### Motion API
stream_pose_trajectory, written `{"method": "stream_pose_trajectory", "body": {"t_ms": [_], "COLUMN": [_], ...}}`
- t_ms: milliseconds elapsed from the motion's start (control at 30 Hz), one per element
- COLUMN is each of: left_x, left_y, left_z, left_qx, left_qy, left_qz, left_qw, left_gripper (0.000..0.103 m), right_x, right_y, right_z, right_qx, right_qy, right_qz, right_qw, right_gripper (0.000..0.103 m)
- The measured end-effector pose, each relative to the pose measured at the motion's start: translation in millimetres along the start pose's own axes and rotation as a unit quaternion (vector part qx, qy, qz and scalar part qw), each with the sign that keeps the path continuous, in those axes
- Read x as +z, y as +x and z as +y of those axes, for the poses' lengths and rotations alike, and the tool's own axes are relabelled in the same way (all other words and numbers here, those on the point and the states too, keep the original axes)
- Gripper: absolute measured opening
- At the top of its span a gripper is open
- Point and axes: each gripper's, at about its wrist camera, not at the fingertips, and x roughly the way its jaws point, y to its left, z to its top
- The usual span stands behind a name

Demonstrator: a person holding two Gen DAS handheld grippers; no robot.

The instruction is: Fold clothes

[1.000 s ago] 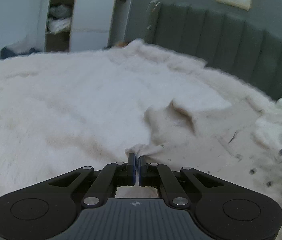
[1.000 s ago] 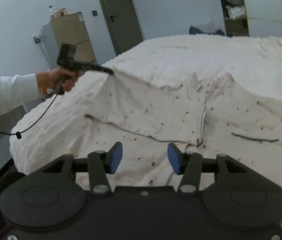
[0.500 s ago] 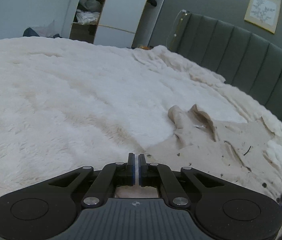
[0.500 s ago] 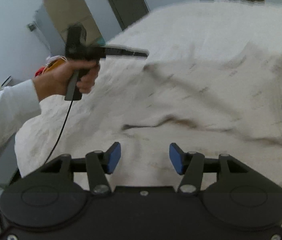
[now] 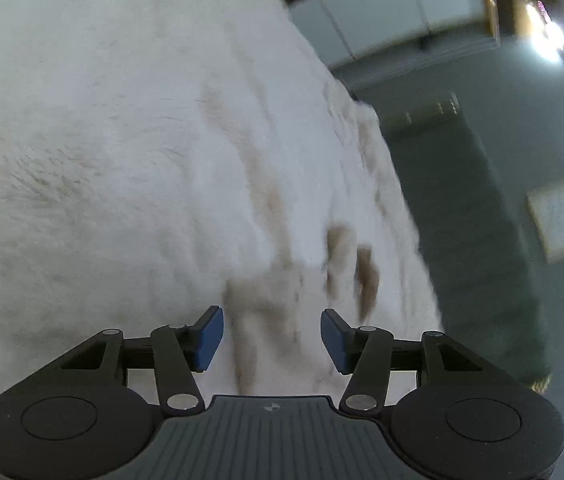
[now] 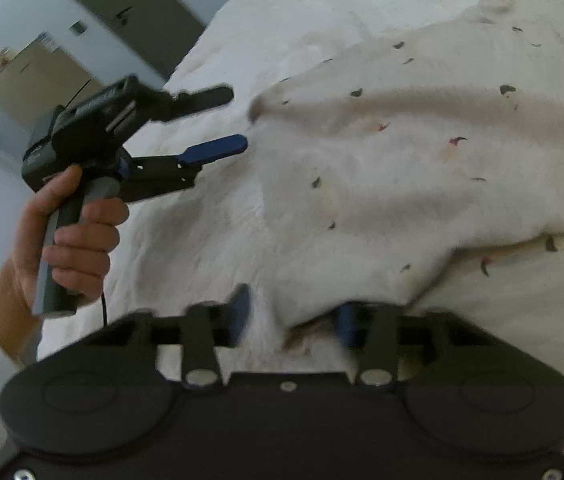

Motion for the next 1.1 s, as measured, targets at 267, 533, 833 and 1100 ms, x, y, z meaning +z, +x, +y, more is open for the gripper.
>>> {"method": "stream_pose_trajectory", "body": {"t_ms": [267,533,833,1100], "left_x": [39.0,17.6,-80.3,-207.2], "left_y": [27.5,-14.2,-65.0,2.1], "left_z": [-46.8,-111.8,-149.7,-171.7], "left_qx": [0.083,0.193,0.217,0.155], "left_qy": [0.028,0.139,0.172,0.135], "left_qz": [-0.011,-0.070,-0.118,-0.156], "left_qw": [0.9961,0.9687,0.9537,0.9662], "left_gripper": [0.000,0.001,0.053,0.057], "right_x": [-32.1,-28.0,42.0,119.6], "right_y": [-12.9,-27.1,-175.5,-172.3], "right_z": [22.7,16.5,-101.1,-199.5], "right_qx": [-0.023,0.015,-0.035,-0.032], "right_qy": [-0.103,-0.121,-0.102,0.005], "right_qz": [-0.051,0.004,-0.099,-0.085], "right_qw": [0.993,0.993,0.989,0.996], "right_gripper": [0.001,0.009,0.043,0.045]}}
